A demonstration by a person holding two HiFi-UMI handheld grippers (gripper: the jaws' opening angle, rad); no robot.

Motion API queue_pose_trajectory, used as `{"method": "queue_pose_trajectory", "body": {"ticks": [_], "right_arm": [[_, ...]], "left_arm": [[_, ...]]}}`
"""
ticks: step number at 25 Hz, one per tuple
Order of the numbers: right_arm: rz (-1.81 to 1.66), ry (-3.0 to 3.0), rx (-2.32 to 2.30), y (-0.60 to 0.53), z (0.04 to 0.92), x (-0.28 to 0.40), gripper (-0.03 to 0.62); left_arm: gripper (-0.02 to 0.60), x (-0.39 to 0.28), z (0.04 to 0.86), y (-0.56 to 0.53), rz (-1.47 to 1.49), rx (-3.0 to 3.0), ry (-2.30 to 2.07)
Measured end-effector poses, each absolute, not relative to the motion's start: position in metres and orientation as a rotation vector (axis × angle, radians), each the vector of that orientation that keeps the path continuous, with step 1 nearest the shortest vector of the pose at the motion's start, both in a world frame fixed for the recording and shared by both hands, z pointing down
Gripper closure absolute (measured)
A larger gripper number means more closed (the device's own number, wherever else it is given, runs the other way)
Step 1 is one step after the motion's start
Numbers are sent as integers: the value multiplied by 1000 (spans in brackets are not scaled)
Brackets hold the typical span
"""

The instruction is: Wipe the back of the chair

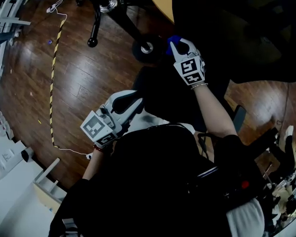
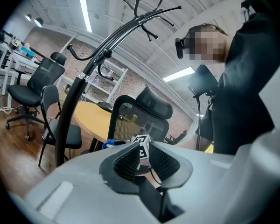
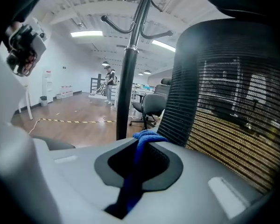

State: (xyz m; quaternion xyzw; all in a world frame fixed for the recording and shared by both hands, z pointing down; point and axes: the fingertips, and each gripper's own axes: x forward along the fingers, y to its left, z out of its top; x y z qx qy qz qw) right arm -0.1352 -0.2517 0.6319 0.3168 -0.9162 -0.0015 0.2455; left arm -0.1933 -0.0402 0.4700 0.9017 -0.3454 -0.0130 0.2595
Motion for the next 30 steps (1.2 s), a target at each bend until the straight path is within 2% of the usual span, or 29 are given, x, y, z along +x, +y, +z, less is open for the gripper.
{"method": "queue_pose_trajectory", "body": {"ticks": [5, 11, 17, 21, 26, 30], "right_arm": [[53, -2594, 1013, -247, 583, -104, 566], [77, -2583, 1275, -209, 527, 22, 566], [151, -2356, 1396, -151, 556, 175, 566], [126, -2251, 1345, -126, 575, 250, 566], [169, -2145, 1167, -119, 630, 305, 566], [172, -2148, 1071, -138, 661, 304, 566]], "left_arm": [[514, -151, 445, -31, -28, 2533, -814], [515, -92, 428, -19, 19, 2578, -719], [515, -7, 431, -17, -62, 2577, -646], [520, 45, 430, -15, -84, 2609, -630], [520, 87, 434, -1, -85, 2594, -687], [520, 88, 441, 9, -71, 2551, -798]]}}
